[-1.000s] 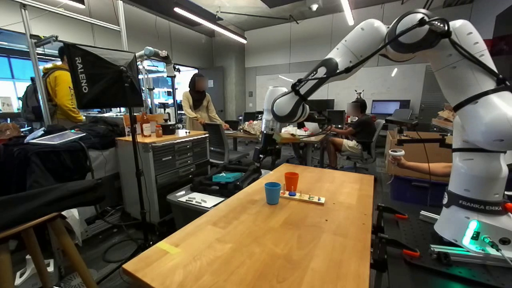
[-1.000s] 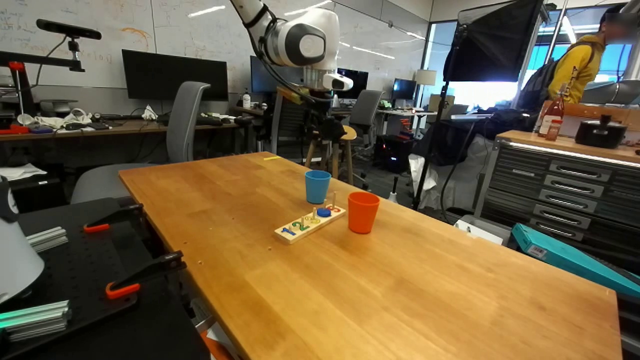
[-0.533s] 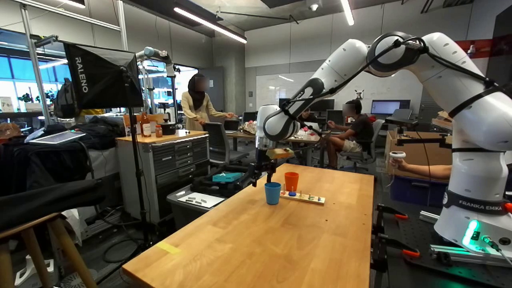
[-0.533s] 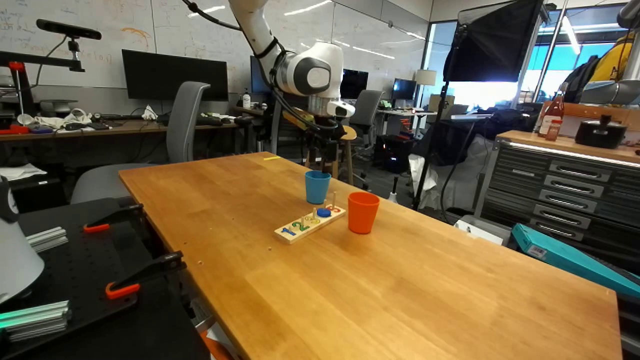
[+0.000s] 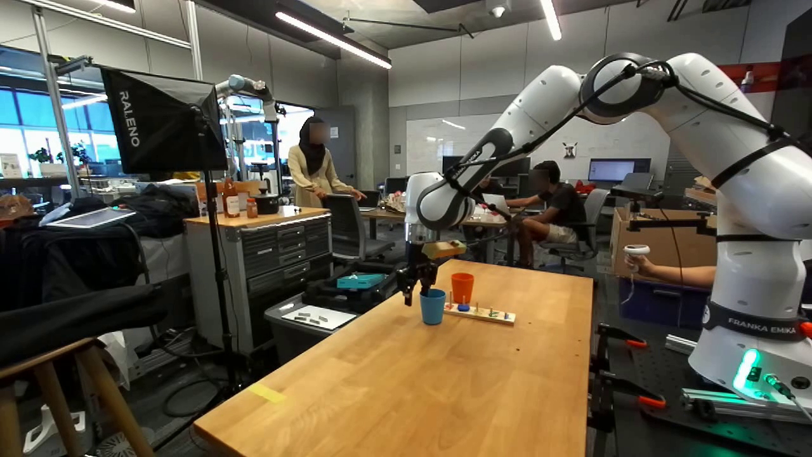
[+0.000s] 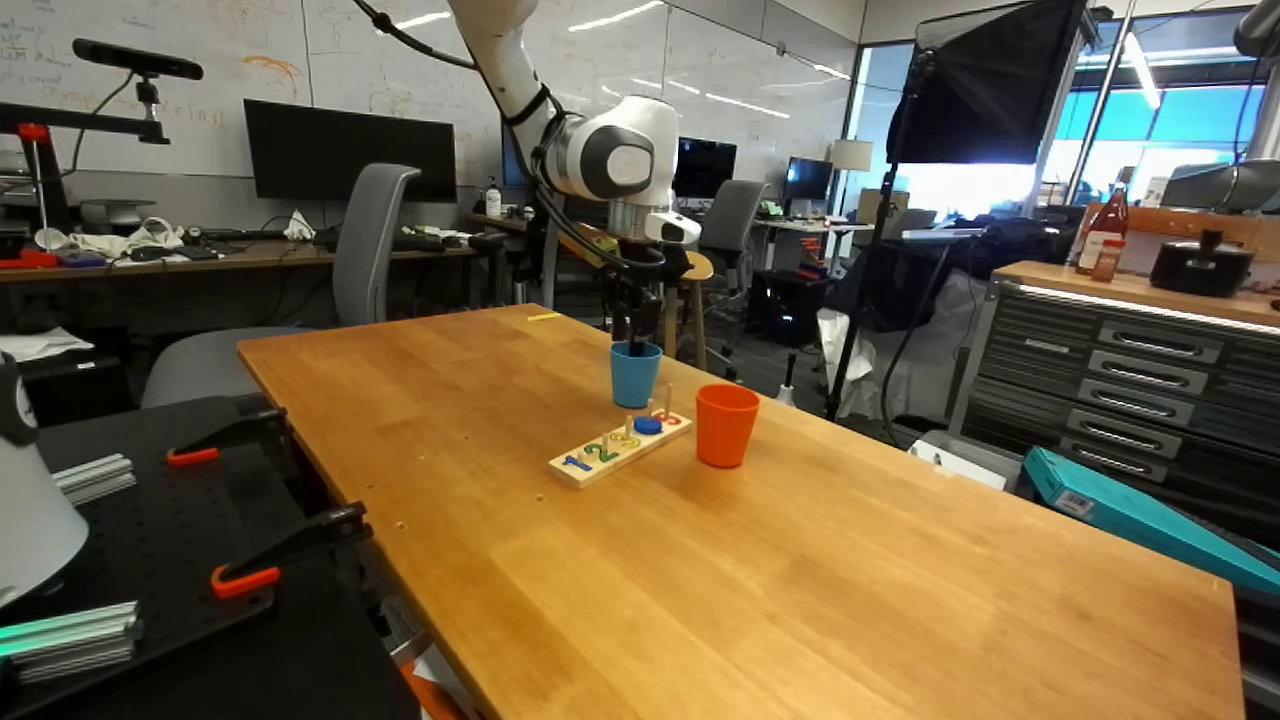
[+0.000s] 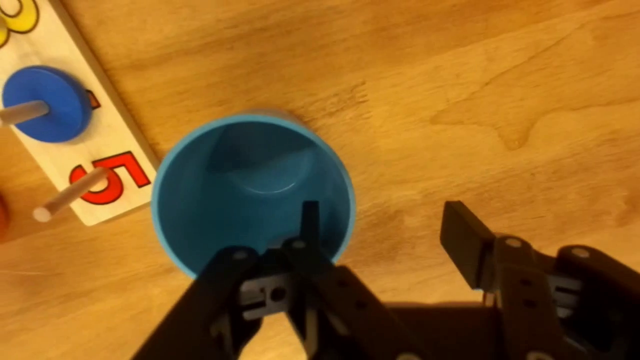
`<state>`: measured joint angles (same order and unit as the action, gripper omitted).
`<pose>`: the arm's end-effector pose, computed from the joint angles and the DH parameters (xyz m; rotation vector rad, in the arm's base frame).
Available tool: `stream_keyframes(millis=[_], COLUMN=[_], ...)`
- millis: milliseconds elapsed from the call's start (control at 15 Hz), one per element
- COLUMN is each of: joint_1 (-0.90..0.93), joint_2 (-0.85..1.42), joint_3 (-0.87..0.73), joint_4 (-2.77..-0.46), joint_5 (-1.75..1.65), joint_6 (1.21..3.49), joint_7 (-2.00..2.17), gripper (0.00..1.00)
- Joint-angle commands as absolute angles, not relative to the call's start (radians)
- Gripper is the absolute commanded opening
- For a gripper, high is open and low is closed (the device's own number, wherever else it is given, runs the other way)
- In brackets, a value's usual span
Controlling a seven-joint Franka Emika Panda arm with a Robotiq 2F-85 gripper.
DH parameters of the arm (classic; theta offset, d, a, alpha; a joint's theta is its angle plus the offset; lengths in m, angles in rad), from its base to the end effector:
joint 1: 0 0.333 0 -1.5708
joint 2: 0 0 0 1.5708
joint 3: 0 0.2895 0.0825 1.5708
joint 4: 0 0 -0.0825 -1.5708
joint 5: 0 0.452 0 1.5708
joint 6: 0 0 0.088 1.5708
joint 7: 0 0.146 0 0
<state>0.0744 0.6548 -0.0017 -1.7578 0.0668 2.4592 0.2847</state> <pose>0.6971 0.0524 0.0885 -3.0645 0.4045 -0.0593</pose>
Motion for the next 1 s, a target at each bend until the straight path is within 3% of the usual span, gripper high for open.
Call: stream_keyframes(millis=[0, 200, 333, 933], joint_1=[0.080, 0.070, 0.048, 0.025], joint_2=[0.658, 0.655, 0.644, 0.541], joint_3=[-0.022, -0.029, -0.021, -0.054], joint_4=[-1.749, -1.751, -1.756, -1.632], joint_5=[0.077, 0.082, 0.109, 0.105], joint_6=[2.443, 2.433, 2.406, 2.311], joint_7=[0.310, 0.315, 0.311, 0.336], gripper=[0.33, 0.11, 0.02, 0.04])
